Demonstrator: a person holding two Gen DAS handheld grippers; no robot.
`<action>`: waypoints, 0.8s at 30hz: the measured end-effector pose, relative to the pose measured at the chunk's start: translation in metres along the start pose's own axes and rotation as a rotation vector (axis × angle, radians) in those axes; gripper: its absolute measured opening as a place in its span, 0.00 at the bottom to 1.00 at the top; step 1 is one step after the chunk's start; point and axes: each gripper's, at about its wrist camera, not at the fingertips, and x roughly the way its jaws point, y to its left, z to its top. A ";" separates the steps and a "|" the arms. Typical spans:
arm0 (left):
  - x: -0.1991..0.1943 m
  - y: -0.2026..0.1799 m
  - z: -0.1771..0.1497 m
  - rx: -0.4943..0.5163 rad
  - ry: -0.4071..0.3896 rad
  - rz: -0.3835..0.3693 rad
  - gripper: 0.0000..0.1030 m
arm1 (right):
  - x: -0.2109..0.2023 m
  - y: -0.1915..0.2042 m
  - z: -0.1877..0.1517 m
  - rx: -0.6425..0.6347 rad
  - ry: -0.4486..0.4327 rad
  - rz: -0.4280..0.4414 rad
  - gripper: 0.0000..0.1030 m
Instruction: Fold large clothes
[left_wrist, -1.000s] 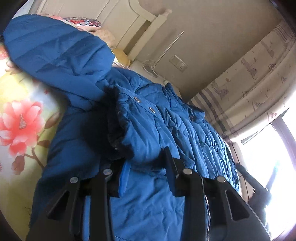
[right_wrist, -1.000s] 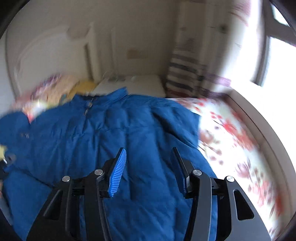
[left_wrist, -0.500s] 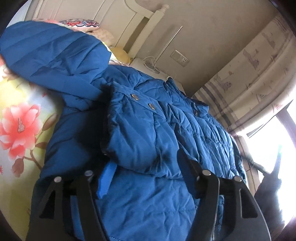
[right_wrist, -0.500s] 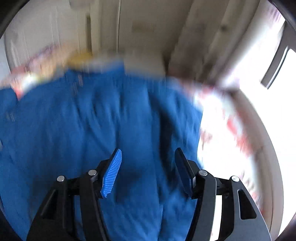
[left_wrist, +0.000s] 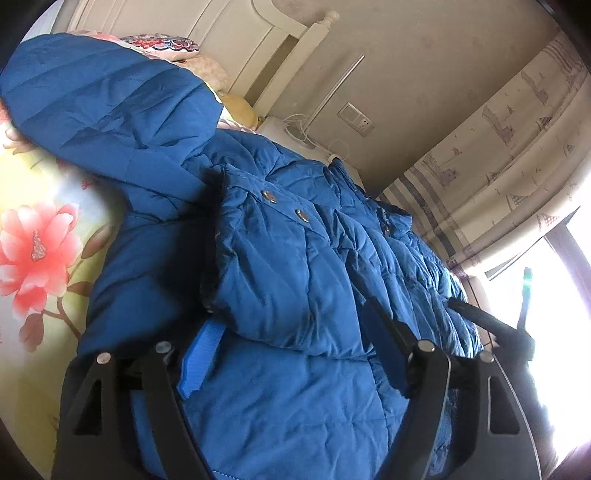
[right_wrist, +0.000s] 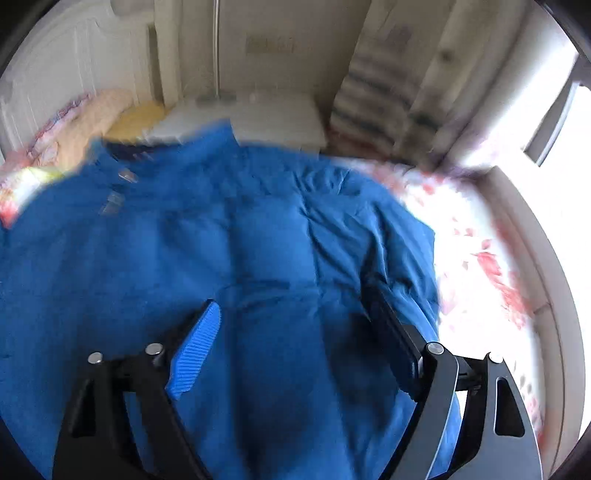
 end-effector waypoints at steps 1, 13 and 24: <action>0.000 0.000 0.000 0.001 0.000 -0.001 0.74 | -0.015 0.008 -0.010 -0.001 -0.036 0.042 0.82; -0.033 0.013 0.008 -0.061 -0.150 0.032 0.79 | -0.053 0.048 -0.067 -0.132 -0.023 0.065 0.86; -0.118 0.197 0.090 -0.619 -0.401 0.077 0.78 | -0.038 0.054 -0.089 -0.145 -0.002 0.086 0.88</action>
